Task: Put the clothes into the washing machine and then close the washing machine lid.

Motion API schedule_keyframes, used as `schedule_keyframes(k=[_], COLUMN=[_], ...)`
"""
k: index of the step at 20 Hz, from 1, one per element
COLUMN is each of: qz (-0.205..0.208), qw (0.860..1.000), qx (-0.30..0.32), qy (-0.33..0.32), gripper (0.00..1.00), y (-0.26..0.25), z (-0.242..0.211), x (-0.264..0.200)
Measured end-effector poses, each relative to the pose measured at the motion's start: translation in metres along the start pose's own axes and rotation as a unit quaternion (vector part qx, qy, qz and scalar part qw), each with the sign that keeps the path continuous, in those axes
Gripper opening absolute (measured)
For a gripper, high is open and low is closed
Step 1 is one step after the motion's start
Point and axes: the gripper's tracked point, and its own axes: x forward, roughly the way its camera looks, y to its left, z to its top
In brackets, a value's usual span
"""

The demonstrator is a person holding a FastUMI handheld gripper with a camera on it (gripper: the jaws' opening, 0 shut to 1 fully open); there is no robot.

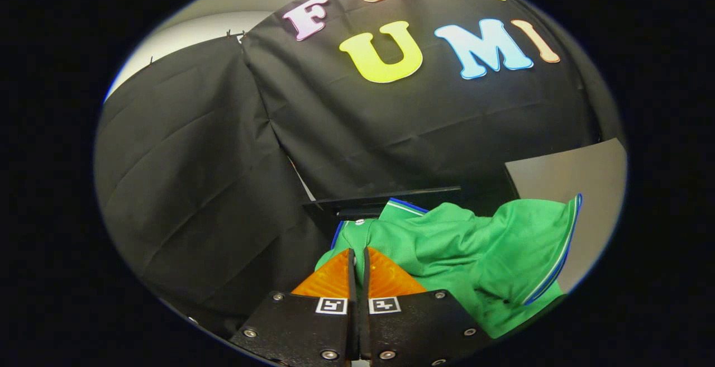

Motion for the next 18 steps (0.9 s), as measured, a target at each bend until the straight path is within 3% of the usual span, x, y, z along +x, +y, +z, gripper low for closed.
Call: schedule_keyframes(k=[18], qz=[-0.045], qw=[0.995], qx=[-0.056], qy=[0.075], gripper=[0.00], y=[0.006], z=[-0.113], x=[0.107])
